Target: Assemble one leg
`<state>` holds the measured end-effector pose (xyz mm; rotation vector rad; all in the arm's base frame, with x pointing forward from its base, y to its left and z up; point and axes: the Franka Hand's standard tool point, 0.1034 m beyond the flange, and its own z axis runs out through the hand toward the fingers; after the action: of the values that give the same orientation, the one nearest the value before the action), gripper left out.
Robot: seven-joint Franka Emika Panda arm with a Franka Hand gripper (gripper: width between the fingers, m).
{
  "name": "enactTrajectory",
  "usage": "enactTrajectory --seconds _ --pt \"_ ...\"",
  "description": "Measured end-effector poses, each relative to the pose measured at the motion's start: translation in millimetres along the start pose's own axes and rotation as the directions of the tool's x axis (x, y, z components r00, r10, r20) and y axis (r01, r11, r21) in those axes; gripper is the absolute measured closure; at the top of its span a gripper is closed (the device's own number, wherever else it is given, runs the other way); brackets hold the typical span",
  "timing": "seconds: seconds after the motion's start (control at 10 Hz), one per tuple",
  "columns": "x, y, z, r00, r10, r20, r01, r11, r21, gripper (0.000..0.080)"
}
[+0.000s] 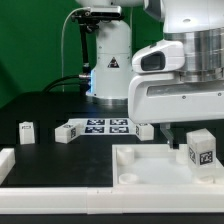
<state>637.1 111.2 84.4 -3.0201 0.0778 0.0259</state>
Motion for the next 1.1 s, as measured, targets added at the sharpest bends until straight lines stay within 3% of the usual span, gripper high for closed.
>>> enactTrajectory --seconds 0.2,0.3,0.5,0.6,0.7,1.0,1.1 --pt "0.9 0.8 0.2 0.978 -0.208 -0.007 0.208 0.978 -0.011 0.0150" --pt "0.9 1.0 0.2 0.977 -0.213 -0.007 0.213 0.977 -0.011 0.0150" --pt "0.9 1.0 0.2 0.977 -0.212 -0.007 0.212 0.977 -0.011 0.0422" --pt "0.9 1.0 0.2 0.977 -0.212 -0.007 0.212 0.977 -0.011 0.0422" --pt "0.9 1.0 0.3 0.977 -0.212 -0.006 0.212 0.977 -0.011 0.0508" --pt "0.8 1.0 0.4 0.986 -0.166 -0.007 0.166 0.986 -0.010 0.0508" --pt "0.9 -1.5 1.0 0.998 -0.047 -0.040 0.046 0.999 -0.010 0.0508"
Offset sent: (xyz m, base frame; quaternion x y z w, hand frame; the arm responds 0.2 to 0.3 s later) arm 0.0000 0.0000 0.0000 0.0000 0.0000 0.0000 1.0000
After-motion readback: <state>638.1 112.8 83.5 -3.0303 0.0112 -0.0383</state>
